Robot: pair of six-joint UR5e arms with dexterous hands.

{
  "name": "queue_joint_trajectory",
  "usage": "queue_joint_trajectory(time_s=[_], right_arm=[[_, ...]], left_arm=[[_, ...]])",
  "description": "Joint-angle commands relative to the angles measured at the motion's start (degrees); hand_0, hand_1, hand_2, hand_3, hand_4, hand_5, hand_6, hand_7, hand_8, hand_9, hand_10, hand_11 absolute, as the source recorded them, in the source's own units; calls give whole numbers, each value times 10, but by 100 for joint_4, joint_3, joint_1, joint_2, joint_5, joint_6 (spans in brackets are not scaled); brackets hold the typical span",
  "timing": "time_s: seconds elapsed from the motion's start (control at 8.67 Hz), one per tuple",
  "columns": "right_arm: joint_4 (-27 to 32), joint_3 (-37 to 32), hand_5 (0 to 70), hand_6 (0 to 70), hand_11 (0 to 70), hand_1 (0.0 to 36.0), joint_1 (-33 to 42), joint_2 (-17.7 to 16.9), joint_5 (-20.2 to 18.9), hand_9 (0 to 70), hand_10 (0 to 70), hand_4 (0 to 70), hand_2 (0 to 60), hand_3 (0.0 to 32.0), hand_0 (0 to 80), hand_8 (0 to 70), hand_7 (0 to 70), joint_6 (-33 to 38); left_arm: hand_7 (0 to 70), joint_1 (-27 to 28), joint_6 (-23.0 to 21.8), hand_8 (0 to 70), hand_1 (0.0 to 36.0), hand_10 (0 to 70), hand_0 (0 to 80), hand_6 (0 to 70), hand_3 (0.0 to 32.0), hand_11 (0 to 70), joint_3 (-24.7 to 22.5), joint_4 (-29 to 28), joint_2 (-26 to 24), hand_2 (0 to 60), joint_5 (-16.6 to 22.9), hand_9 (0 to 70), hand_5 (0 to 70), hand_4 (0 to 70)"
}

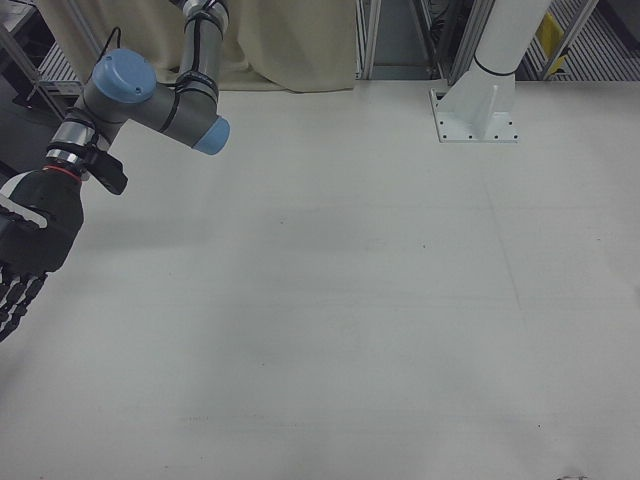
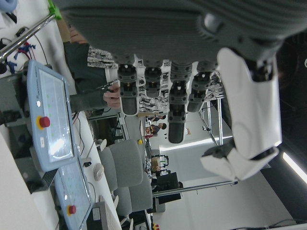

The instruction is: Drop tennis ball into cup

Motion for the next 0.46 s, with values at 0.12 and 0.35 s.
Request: queue_joint_trajectory(time_s=[0.12,0.35], right_arm=[[0,9,0,0,0,0,0,-5,0,0,0,0,0,0,0,0,0,0],[0,0,0,0,0,0,0,-5,0,0,0,0,0,0,0,0,0,0]], left_arm=[[254,-952,16,129,216,173,506,317,0,267,209,40,28,362,35,133,117,246],[181,-953,16,138,215,160,509,388,0,250,227,40,46,359,35,112,134,203]])
